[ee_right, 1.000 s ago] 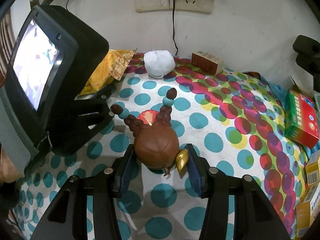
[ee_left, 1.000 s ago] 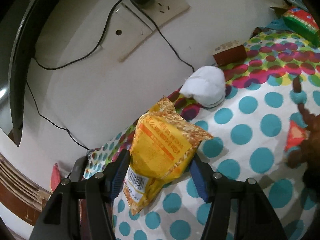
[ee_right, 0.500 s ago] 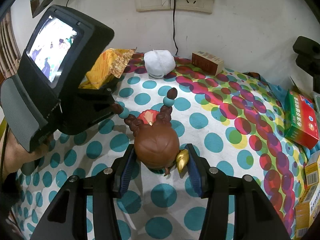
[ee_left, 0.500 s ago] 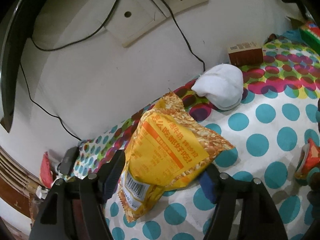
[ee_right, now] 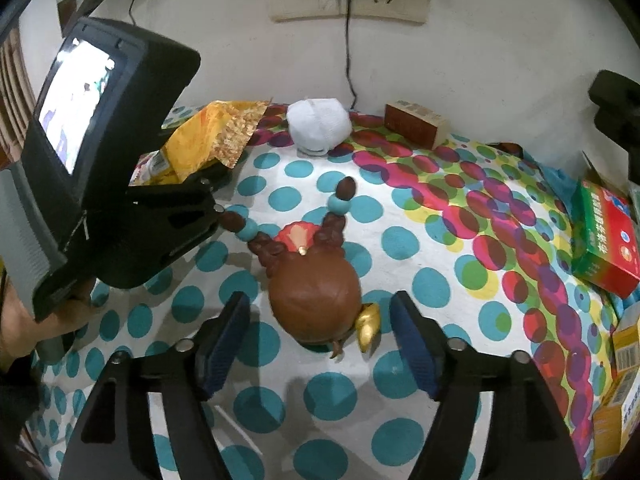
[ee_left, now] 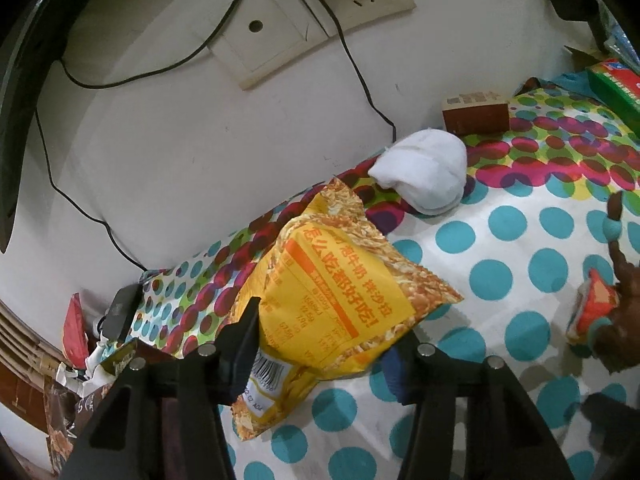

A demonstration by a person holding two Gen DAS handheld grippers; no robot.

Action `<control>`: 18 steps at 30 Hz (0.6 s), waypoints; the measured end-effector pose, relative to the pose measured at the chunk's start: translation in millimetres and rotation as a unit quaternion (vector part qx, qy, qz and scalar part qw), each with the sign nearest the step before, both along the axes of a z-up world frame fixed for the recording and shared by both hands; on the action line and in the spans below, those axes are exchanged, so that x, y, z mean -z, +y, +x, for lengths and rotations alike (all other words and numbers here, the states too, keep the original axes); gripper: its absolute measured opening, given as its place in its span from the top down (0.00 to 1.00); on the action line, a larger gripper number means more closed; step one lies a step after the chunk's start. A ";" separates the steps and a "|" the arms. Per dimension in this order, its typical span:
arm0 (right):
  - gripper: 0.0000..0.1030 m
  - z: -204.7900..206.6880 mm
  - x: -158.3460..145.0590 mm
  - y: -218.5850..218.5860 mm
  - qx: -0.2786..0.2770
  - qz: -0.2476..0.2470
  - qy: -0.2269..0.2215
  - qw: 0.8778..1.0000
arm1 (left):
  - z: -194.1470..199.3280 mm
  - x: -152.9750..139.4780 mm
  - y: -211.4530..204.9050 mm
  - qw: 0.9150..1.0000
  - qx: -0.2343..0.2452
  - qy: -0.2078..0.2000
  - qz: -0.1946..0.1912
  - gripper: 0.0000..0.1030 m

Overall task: Organize objects
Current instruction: 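Grasp yellow snack bag with left tool while right tool holds reindeer figurine, then lift and carry yellow snack bag toward gold tray with left tool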

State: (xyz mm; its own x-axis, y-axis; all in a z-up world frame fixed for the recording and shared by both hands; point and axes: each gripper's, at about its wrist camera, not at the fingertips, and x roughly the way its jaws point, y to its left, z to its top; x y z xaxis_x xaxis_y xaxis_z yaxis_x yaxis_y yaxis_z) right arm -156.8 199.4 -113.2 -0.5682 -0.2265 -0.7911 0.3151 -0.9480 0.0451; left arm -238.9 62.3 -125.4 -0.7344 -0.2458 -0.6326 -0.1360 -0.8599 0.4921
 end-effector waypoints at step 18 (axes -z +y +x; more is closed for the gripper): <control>0.56 -0.2 -3.3 7.3 0.019 0.019 0.010 1.000 | 46.3 -13.6 7.9 0.998 -0.011 -0.010 0.064 0.48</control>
State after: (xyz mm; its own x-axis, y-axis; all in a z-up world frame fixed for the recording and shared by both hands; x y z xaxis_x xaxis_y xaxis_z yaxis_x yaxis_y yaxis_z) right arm -157.0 206.7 -109.9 -0.5913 -0.1744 -0.7874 0.2790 -0.9603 0.0031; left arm -192.6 70.2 -111.9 -0.7168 -0.1782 -0.6741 -0.1249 -0.9184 0.3755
